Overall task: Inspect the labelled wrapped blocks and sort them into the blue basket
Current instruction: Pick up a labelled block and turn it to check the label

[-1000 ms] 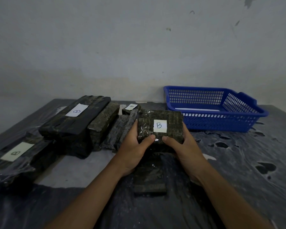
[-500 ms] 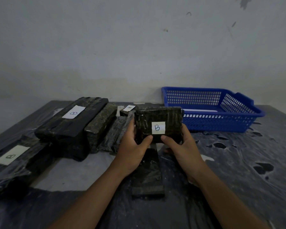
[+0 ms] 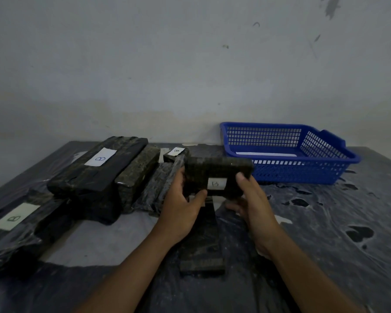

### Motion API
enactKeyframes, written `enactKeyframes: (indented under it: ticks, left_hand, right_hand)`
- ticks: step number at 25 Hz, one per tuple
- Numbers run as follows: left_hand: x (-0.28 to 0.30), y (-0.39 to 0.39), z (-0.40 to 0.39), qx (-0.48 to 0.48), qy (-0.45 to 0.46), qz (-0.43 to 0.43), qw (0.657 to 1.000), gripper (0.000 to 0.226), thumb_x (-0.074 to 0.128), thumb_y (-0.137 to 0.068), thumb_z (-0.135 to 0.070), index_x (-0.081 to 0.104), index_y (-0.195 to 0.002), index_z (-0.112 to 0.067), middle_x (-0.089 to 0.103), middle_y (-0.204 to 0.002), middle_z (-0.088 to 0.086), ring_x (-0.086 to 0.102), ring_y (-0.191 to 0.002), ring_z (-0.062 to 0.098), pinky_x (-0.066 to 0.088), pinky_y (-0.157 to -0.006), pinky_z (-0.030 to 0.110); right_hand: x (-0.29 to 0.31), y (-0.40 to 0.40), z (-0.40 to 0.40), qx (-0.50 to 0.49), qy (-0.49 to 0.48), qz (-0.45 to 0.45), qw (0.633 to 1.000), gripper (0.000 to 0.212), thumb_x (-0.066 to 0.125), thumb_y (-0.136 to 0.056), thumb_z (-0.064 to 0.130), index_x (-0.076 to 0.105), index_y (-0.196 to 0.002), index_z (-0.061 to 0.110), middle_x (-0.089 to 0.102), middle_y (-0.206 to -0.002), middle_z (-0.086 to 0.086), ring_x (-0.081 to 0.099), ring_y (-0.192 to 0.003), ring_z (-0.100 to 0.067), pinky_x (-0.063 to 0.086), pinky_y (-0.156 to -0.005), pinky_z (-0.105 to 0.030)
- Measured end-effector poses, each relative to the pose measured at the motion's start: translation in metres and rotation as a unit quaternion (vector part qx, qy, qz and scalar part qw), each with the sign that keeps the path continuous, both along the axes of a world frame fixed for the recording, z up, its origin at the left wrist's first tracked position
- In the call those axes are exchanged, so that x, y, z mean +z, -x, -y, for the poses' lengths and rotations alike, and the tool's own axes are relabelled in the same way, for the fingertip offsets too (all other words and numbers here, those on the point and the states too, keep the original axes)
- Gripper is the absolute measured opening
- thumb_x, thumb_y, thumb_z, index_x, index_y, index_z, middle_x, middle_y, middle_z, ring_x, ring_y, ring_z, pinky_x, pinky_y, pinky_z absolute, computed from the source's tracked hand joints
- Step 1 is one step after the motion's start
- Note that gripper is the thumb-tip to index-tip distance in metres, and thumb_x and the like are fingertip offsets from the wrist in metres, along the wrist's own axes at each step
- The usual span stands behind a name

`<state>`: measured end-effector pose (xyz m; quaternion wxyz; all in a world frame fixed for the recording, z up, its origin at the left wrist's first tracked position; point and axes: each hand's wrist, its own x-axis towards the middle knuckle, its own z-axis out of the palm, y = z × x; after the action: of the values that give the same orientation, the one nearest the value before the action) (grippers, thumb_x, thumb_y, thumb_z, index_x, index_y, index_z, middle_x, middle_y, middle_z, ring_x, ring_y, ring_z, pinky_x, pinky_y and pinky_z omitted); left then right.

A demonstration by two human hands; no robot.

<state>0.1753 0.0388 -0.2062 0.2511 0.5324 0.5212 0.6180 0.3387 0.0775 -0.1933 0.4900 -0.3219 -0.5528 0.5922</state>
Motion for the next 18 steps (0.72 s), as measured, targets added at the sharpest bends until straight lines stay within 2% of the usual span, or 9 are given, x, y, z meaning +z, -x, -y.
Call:
enactKeyframes:
  ticks: [2, 5, 8, 10, 11, 12, 14, 16, 18]
  left_hand:
    - [0.001, 0.0, -0.001, 0.008, -0.007, -0.016, 1.0, 0.054, 0.067, -0.096, -0.004, 0.049, -0.128, -0.044, 0.063, -0.127, -0.02, 0.057, -0.12, -0.009, 0.043, -0.101, 0.008]
    - [0.002, -0.001, -0.001, 0.004, -0.012, -0.004, 1.0, 0.049, 0.063, -0.097, 0.0, 0.052, -0.126, -0.039, 0.065, -0.124, -0.018, 0.06, -0.115, -0.009, 0.045, -0.097, 0.008]
    - [0.002, -0.002, 0.0, 0.006, -0.032, -0.052, 0.998, 0.047, 0.057, -0.096, 0.008, 0.057, -0.119, -0.033, 0.064, -0.117, -0.018, 0.059, -0.113, -0.007, 0.043, -0.099, 0.01]
    - [0.0, 0.002, 0.0, -0.019, -0.032, -0.058, 0.998, 0.049, 0.056, -0.094, 0.007, 0.057, -0.123, -0.032, 0.057, -0.13, -0.022, 0.052, -0.124, -0.008, 0.042, -0.108, 0.017]
    - [0.0, 0.003, 0.002, -0.049, -0.028, -0.026, 0.998, 0.046, 0.056, -0.093, 0.001, 0.056, -0.128, -0.029, 0.051, -0.14, -0.024, 0.047, -0.13, -0.008, 0.044, -0.109, 0.021]
    - [0.001, 0.004, 0.004, -0.086, -0.027, 0.018, 0.996, 0.045, 0.056, -0.091, -0.009, 0.054, -0.133, -0.025, 0.047, -0.145, -0.026, 0.048, -0.132, -0.005, 0.049, -0.104, 0.026]
    - [0.002, 0.004, 0.009, -0.119, -0.031, 0.067, 0.99, 0.045, 0.059, -0.089, -0.031, 0.053, -0.133, -0.021, 0.053, -0.142, -0.021, 0.059, -0.124, 0.007, 0.056, -0.09, 0.03]
    - [0.004, 0.002, 0.011, -0.088, -0.014, 0.062, 0.994, 0.038, 0.062, -0.091, -0.041, 0.055, -0.123, -0.021, 0.065, -0.124, -0.01, 0.068, -0.106, 0.009, 0.058, -0.077, 0.029]
    - [0.007, -0.002, 0.009, -0.065, 0.004, 0.07, 0.995, 0.035, 0.059, -0.097, -0.044, 0.056, -0.118, -0.017, 0.07, -0.106, -0.001, 0.069, -0.089, 0.01, 0.056, -0.069, 0.032]
  right_hand:
    - [0.0, 0.001, 0.0, -0.002, 0.027, -0.01, 1.0, 0.053, 0.056, -0.089, 0.067, 0.064, -0.132, 0.037, 0.073, -0.127, 0.004, 0.07, -0.116, -0.016, 0.054, -0.092, -0.034]
    - [0.001, 0.002, 0.0, -0.005, 0.027, -0.01, 1.0, 0.058, 0.051, -0.085, 0.069, 0.062, -0.133, 0.038, 0.071, -0.128, 0.003, 0.071, -0.113, -0.017, 0.054, -0.089, -0.034]
    - [0.005, 0.0, 0.002, -0.018, 0.001, -0.003, 1.0, 0.039, 0.05, -0.098, 0.062, 0.066, -0.126, 0.04, 0.068, -0.127, 0.001, 0.069, -0.112, -0.02, 0.057, -0.085, -0.036]
    - [0.006, 0.0, 0.003, -0.031, -0.013, 0.014, 0.999, 0.029, 0.049, -0.103, 0.047, 0.069, -0.12, 0.035, 0.069, -0.122, -0.003, 0.069, -0.107, -0.02, 0.058, -0.076, -0.028]
    - [0.005, 0.0, 0.003, -0.036, -0.018, 0.021, 0.999, 0.029, 0.048, -0.103, 0.045, 0.07, -0.117, 0.032, 0.071, -0.117, -0.003, 0.07, -0.102, -0.02, 0.057, -0.07, -0.026]
    - [0.005, 0.0, 0.003, -0.041, -0.022, 0.027, 0.999, 0.033, 0.048, -0.101, 0.048, 0.071, -0.113, 0.028, 0.073, -0.11, -0.004, 0.071, -0.096, -0.021, 0.056, -0.067, -0.028]
    - [0.008, 0.002, 0.006, -0.05, -0.023, 0.026, 0.998, 0.046, 0.047, -0.092, 0.058, 0.072, -0.108, 0.022, 0.076, -0.099, -0.005, 0.071, -0.083, -0.019, 0.055, -0.062, -0.033]
    - [0.009, 0.003, 0.007, -0.048, -0.022, 0.009, 0.999, 0.052, 0.049, -0.09, 0.062, 0.071, -0.11, 0.018, 0.075, -0.1, -0.008, 0.072, -0.081, -0.017, 0.057, -0.059, -0.031]
    - [0.007, 0.003, 0.007, -0.023, -0.024, -0.018, 0.999, 0.05, 0.051, -0.098, 0.061, 0.069, -0.118, 0.02, 0.073, -0.11, -0.01, 0.073, -0.09, -0.02, 0.059, -0.063, -0.033]
